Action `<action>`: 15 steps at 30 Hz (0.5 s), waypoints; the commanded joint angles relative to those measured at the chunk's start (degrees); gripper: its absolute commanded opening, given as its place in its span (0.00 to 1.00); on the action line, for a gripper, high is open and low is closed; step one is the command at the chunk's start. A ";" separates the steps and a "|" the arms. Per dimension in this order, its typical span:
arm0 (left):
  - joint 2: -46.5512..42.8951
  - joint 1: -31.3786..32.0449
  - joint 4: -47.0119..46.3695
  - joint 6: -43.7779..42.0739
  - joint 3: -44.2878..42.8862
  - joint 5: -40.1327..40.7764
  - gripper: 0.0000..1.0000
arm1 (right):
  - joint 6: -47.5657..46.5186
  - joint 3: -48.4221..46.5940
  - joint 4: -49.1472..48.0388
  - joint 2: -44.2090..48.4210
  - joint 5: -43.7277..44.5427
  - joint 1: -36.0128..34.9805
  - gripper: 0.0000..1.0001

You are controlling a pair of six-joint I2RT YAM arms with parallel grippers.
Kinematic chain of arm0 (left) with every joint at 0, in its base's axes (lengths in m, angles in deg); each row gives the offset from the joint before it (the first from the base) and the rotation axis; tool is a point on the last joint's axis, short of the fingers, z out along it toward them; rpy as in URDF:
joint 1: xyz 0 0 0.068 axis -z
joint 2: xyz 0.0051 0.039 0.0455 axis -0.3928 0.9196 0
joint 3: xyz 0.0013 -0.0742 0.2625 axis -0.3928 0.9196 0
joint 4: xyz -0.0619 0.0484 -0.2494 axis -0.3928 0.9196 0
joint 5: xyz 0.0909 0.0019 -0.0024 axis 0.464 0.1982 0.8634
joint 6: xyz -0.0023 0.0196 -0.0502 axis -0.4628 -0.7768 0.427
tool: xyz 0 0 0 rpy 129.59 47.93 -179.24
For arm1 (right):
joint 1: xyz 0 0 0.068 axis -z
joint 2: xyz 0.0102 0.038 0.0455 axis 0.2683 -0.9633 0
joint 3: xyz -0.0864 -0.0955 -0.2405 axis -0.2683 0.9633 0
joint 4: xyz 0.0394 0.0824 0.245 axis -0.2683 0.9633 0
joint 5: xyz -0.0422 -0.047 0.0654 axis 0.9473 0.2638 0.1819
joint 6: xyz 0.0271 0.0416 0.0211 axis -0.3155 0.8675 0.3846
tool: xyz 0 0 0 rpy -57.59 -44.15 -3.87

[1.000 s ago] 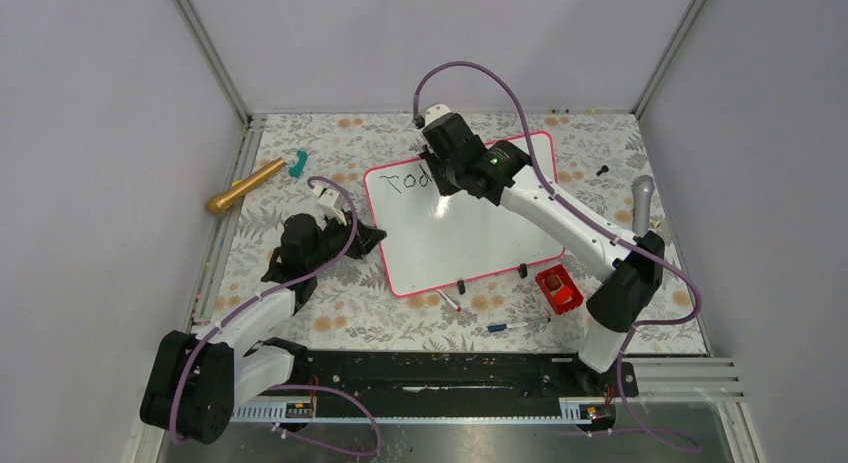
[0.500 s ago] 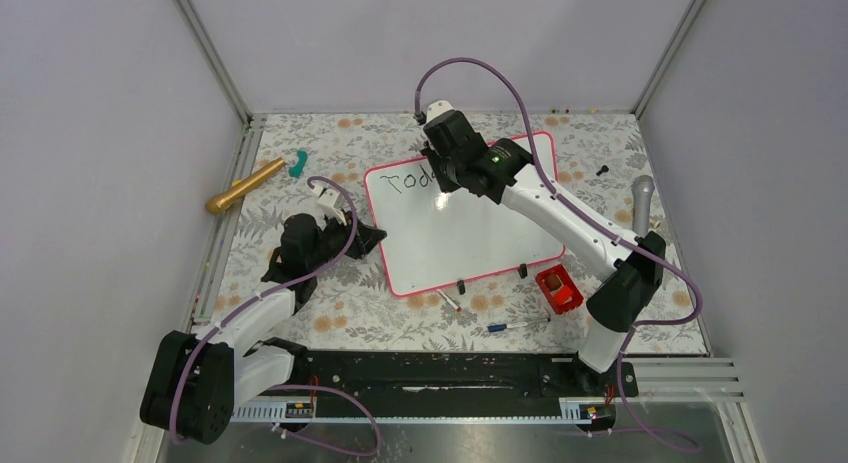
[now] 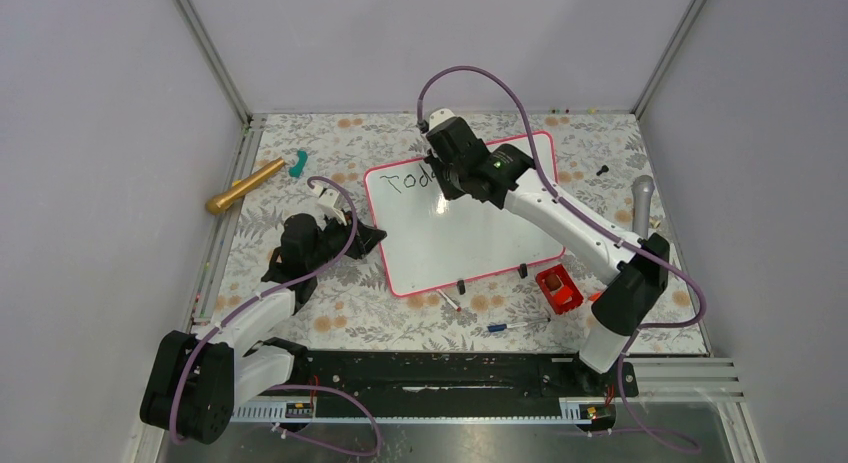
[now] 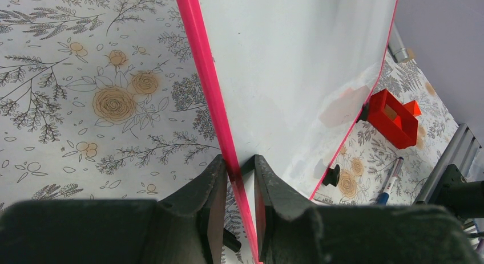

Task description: Write a sentence on the whiteboard

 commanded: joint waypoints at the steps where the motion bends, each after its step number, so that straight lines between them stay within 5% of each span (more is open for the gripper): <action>1: -0.33 0.67 -2.14 -2.58 -0.65 -0.46 0.00 | 0.06 0.60 0.04 2.40 0.91 0.69 0.00; 15: -0.55 0.64 -2.09 -2.67 -0.70 -0.21 0.00 | 0.11 0.73 -2.21 5.13 0.36 1.51 0.00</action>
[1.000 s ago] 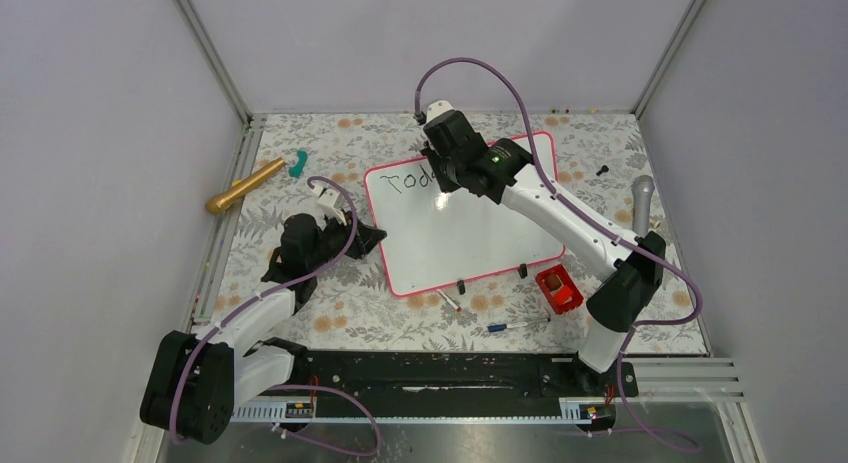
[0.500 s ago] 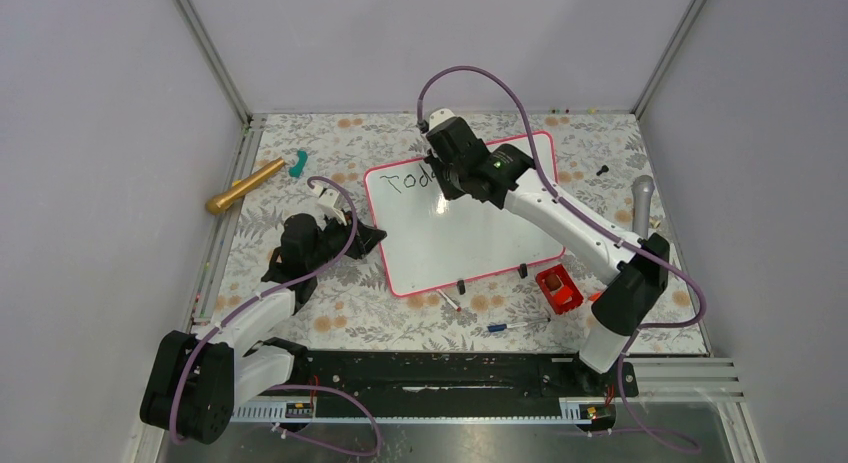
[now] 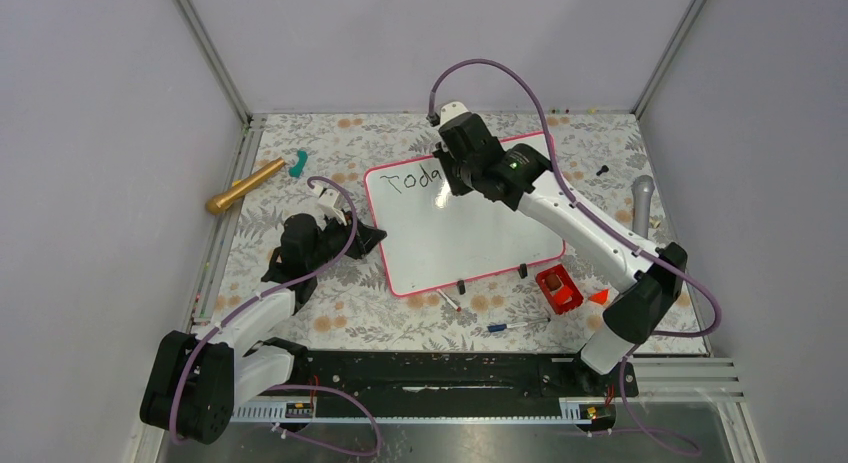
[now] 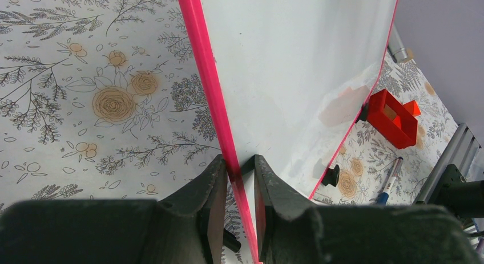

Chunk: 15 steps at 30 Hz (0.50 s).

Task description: Write a sentence on the whiteboard

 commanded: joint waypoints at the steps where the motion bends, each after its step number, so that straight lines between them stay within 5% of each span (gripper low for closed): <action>1: -0.41 0.71 -2.05 -2.67 -0.66 -0.28 0.00 | 0.17 -0.93 -1.51 0.85 0.52 0.78 0.00; 15: -0.13 0.69 -2.23 -2.58 -0.65 -0.53 0.00 | -0.27 -4.68 -0.74 -2.89 0.59 0.96 0.00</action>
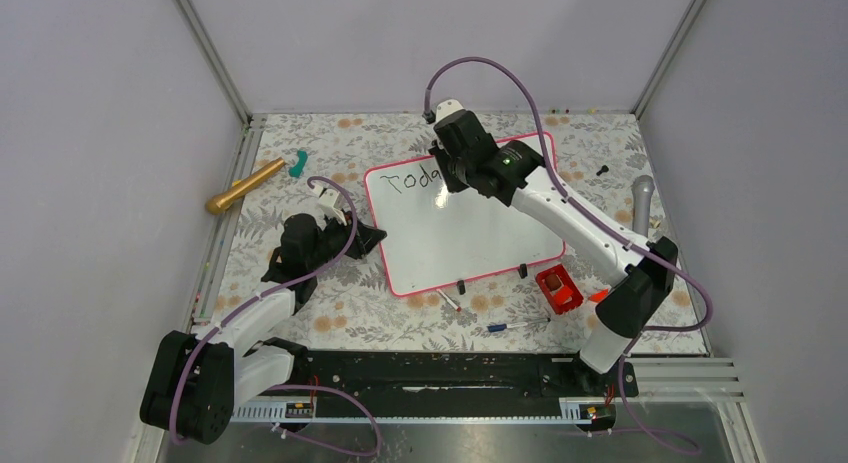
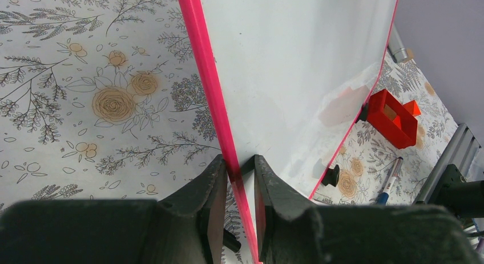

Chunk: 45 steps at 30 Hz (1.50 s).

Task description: Write a sentence on the whiteboard

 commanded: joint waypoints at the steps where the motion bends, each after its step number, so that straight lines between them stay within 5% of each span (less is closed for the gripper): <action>1: -0.17 0.63 -2.20 -2.58 -0.65 -0.48 0.00 | -0.22 -3.08 -0.41 -0.99 0.67 0.57 0.00; 45: -0.40 0.79 -2.03 -2.64 -0.65 -0.52 0.00 | -0.52 -4.57 1.95 -2.23 3.95 1.37 0.00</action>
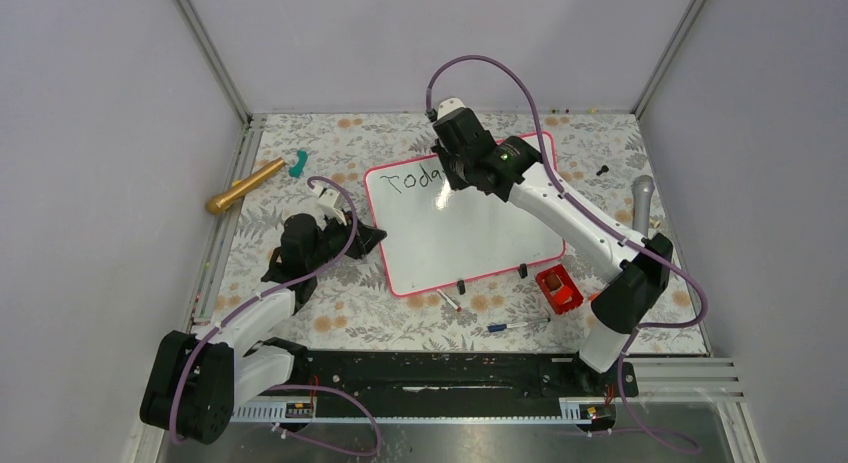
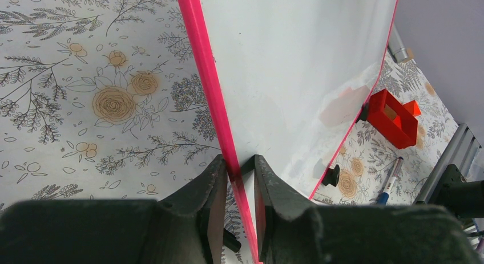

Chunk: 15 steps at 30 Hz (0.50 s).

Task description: Write a sentence on the whiteboard

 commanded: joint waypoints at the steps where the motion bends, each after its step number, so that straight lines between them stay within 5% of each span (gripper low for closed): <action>1: -0.43 0.78 -2.05 -2.64 -0.65 -0.53 0.00 | -0.49 -3.02 -0.22 -0.30 1.67 0.69 0.00; 15: -0.35 0.74 -2.06 -2.56 -0.73 -0.53 0.00 | 0.24 0.93 -0.05 1.53 0.35 0.69 0.00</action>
